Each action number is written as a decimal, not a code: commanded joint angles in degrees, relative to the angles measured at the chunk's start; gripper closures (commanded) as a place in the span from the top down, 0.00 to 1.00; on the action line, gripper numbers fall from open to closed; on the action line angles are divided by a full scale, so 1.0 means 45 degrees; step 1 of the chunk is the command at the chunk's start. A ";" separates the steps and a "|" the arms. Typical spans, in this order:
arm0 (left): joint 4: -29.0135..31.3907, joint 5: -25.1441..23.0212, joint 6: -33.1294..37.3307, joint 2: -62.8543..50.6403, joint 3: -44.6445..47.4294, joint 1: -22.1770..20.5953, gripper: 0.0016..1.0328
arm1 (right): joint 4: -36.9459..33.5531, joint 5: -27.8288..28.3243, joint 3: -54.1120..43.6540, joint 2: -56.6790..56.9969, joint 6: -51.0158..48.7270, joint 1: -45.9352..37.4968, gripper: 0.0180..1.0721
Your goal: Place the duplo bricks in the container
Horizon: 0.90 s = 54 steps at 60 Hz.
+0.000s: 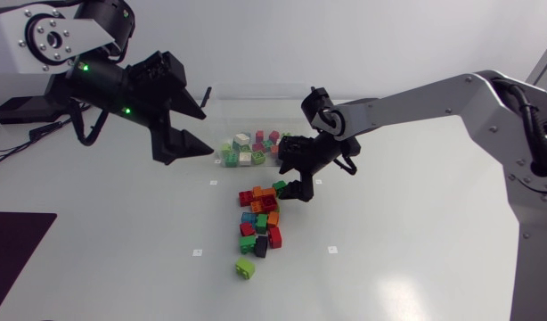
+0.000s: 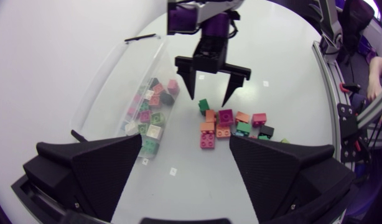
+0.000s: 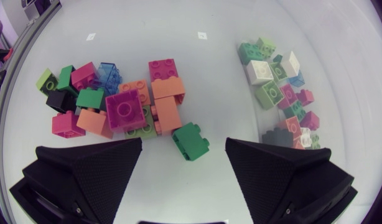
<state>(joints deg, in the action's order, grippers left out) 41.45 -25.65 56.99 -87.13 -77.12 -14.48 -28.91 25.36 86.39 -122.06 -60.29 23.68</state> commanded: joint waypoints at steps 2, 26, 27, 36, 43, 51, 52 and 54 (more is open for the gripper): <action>0.0378 -0.0140 0.1105 0.0652 0.0966 -0.0122 0.95 | -0.0491 0.0047 0.0705 -0.0747 -0.0567 0.0284 0.92; 0.0593 -0.0140 0.2120 0.0867 0.2744 -0.0259 0.95 | -0.2131 -0.0031 0.1857 -0.1508 -0.1113 0.0382 0.76; 0.0613 -0.0140 0.2140 0.0867 0.2763 -0.0259 0.95 | -0.2151 -0.0031 0.1877 -0.1508 -0.1133 0.0343 0.75; 0.0593 -0.0160 0.2237 0.0828 0.2880 -0.0298 0.95 | -0.2366 -0.0148 0.2013 -0.1645 -0.1211 0.0206 0.74; 0.0593 -0.0160 0.2277 0.0789 0.2998 -0.0435 0.95 | -0.2639 -0.0148 0.2189 -0.1860 -0.1328 0.0206 0.55; 0.0593 -0.0160 0.2394 0.0808 0.3252 -0.0630 0.95 | -0.2951 -0.0227 0.2248 -0.1997 -0.1387 0.0187 0.39; 0.0593 -0.0160 0.2413 0.0789 0.3271 -0.0649 0.95 | -0.2951 -0.0246 0.2209 -0.1977 -0.1387 0.0187 0.35; 0.0593 -0.0160 0.2452 0.0789 0.3330 -0.0669 0.95 | -0.2971 -0.0266 0.2189 -0.1958 -0.1406 0.0147 0.31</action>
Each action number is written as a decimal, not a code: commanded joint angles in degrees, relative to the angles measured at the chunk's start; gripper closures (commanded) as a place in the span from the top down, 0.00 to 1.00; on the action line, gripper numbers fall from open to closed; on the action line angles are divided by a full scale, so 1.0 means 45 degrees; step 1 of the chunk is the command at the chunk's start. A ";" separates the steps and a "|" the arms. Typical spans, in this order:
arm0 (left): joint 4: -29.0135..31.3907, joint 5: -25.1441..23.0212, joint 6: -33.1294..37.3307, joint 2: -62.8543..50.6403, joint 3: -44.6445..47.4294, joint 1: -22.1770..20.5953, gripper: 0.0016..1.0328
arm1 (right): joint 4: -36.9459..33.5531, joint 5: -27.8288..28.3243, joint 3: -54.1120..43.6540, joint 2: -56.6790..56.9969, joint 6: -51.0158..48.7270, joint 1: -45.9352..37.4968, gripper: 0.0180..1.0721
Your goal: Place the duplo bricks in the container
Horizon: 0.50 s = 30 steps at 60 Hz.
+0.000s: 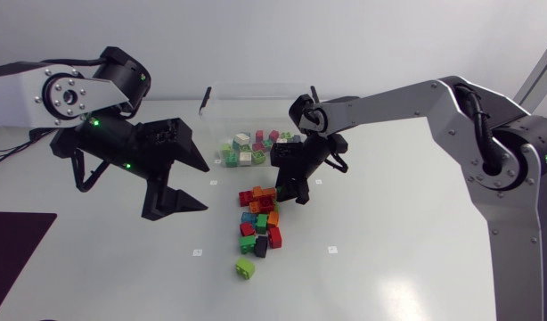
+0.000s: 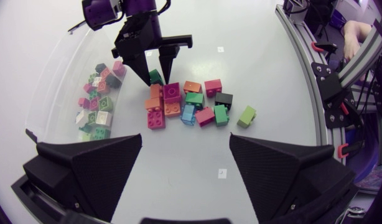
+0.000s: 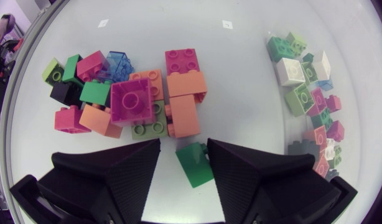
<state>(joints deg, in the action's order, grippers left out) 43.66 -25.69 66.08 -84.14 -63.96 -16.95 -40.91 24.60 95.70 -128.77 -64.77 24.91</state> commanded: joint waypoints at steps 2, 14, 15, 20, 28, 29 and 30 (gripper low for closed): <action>0.0103 -0.0150 0.0490 0.0084 0.0503 -0.0179 0.95 | -0.0344 -0.0115 0.0022 -0.0388 -0.0430 -0.0164 0.24; 0.0103 -0.0130 0.0705 -0.0092 0.0874 -0.0667 0.95 | -0.0226 -0.0115 -0.0993 0.0373 -0.0489 -0.0378 0.16; 0.0103 -0.0130 0.0705 -0.0111 0.0874 -0.0686 0.95 | -0.0187 -0.0115 -0.1091 0.0452 -0.0489 -0.0398 0.16; 0.0103 -0.0130 0.0705 -0.0150 0.0855 -0.0706 0.95 | 0.0008 -0.0096 -0.1579 0.0920 -0.0489 -0.0496 0.16; 0.0103 -0.0150 0.0744 -0.0150 0.0992 -0.0784 0.95 | 0.0438 -0.0037 -0.2732 0.2014 -0.0469 -0.0535 0.16; 0.0103 -0.0130 0.0764 -0.0131 0.1011 -0.0804 0.95 | 0.0496 -0.0037 -0.2868 0.2170 -0.0469 -0.0535 0.16; 0.0103 -0.0150 0.0764 -0.0131 0.1031 -0.0823 0.95 | 0.0516 -0.0037 -0.2966 0.2248 -0.0469 -0.0535 0.16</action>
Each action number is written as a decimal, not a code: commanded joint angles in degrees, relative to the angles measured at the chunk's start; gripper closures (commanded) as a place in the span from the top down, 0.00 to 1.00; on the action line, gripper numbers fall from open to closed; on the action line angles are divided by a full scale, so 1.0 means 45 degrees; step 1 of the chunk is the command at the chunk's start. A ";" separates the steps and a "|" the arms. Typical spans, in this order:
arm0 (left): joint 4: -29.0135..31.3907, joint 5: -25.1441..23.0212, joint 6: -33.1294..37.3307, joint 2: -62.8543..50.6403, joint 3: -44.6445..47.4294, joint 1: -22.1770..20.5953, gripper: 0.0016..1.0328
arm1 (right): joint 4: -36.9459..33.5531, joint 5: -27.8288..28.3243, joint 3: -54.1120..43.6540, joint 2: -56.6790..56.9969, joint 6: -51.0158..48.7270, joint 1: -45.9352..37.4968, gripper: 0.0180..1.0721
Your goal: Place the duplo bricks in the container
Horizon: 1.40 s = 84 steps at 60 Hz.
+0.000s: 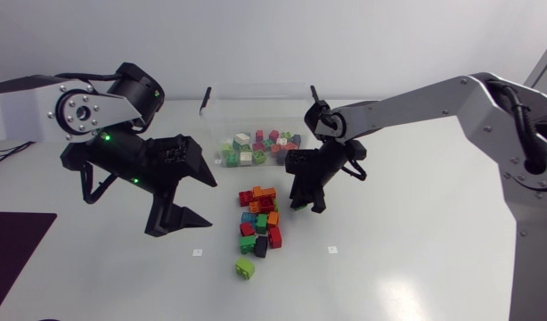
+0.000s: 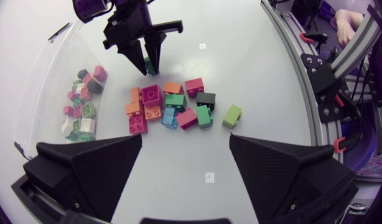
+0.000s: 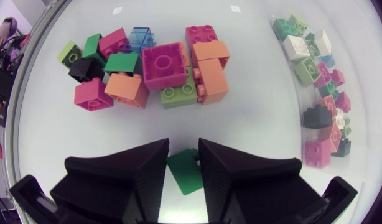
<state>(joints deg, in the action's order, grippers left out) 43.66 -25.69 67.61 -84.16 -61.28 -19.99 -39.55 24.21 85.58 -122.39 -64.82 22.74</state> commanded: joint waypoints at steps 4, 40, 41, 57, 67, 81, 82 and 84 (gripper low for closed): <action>0.0103 -0.0130 0.0482 -0.0145 0.0590 -0.0226 0.95 | 0.0215 0.0070 -0.1030 0.1318 -0.0460 -0.0054 0.16; -0.0561 0.0124 0.0853 -0.1610 0.2367 -0.2453 0.92 | 0.0937 0.0500 -0.0268 0.4014 0.1474 -0.0874 0.16; -0.0620 0.0124 0.0853 -0.1688 0.2386 -0.2511 0.92 | 0.1055 0.0500 -0.0170 0.4014 0.1650 -0.0874 0.16; -0.1382 0.0124 0.0756 -0.2606 0.2347 -0.3156 0.89 | 0.1758 0.0597 0.1099 0.3721 0.2919 -0.0933 0.16; -0.1694 0.0124 0.0795 -0.2958 0.2132 -0.3253 0.89 | 0.1621 0.0597 0.1470 0.3643 0.3017 -0.0933 0.16; -0.2222 0.0143 0.0853 -0.3622 0.1742 -0.3253 0.89 | 0.1211 0.0636 0.2271 0.3604 0.3095 -0.0952 0.16; -0.2241 0.0143 0.0853 -0.3622 0.1722 -0.3253 0.89 | 0.1152 0.0636 0.2349 0.3584 0.3095 -0.0952 0.16; -0.2261 0.0143 0.0853 -0.3622 0.1703 -0.3253 0.89 | 0.1094 0.0636 0.2447 0.3525 0.3115 -0.0952 0.16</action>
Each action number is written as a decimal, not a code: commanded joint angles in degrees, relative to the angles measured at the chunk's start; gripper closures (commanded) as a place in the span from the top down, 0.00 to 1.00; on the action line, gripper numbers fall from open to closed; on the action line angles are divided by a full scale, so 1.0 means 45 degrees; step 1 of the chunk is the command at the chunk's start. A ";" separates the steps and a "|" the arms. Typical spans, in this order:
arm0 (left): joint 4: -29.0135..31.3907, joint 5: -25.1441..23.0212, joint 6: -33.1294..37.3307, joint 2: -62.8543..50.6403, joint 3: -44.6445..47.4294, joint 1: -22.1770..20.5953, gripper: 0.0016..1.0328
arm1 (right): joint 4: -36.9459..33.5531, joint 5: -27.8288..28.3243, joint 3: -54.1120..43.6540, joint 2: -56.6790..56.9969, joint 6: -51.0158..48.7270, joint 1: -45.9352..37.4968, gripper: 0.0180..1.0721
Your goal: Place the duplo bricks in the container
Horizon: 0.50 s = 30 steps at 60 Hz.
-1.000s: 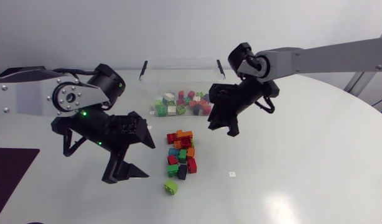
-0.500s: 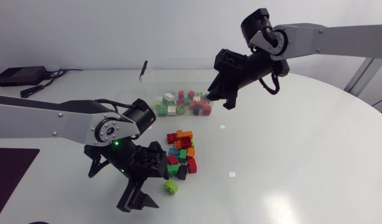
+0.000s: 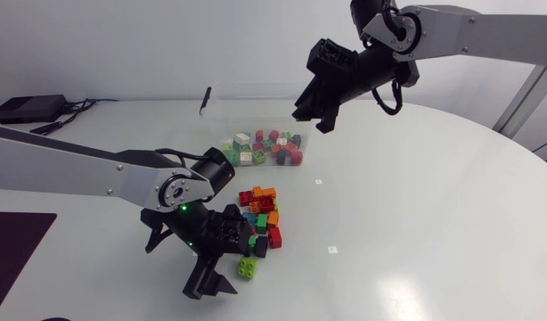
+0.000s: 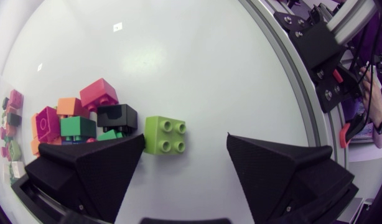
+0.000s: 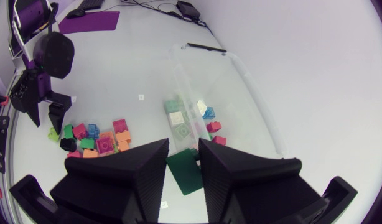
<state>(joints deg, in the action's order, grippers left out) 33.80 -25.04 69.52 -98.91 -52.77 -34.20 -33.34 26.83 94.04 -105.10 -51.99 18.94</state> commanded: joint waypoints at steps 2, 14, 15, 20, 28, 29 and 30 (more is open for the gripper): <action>-0.0070 -0.0003 0.0431 -0.0382 -0.0245 -0.0096 0.89 | -0.0305 0.0054 0.0665 -0.0336 0.0283 -0.0127 0.16; -0.0090 0.0036 0.0314 -0.0832 -0.0636 -0.0135 0.89 | -0.0305 0.0054 0.1016 -0.0570 0.0439 -0.0088 0.16; -0.0109 0.0036 0.0294 -0.0851 -0.0655 -0.0155 0.89 | -0.0305 0.0073 0.1036 -0.0570 0.0459 -0.0107 0.16; -0.0422 0.0036 0.0157 -0.1027 -0.0675 -0.0272 0.89 | -0.0305 0.0073 0.1251 -0.0609 0.0557 -0.0107 0.16; -0.0676 0.0173 -0.0292 -0.1281 -0.0812 -0.0311 0.87 | -0.0227 0.0073 0.1641 -0.0629 0.0752 -0.0107 0.16; -0.0676 0.0193 -0.0409 -0.1300 -0.0831 -0.0311 0.85 | -0.0208 0.0073 0.1680 -0.0629 0.0771 -0.0127 0.16; -0.0676 0.0173 -0.0468 -0.1300 -0.0851 -0.0292 0.84 | -0.0188 0.0073 0.1700 -0.0629 0.0791 -0.0127 0.16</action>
<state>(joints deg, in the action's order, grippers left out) 30.92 -24.49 68.71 -103.13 -55.09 -35.22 -34.28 26.83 99.48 -106.52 -49.84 18.94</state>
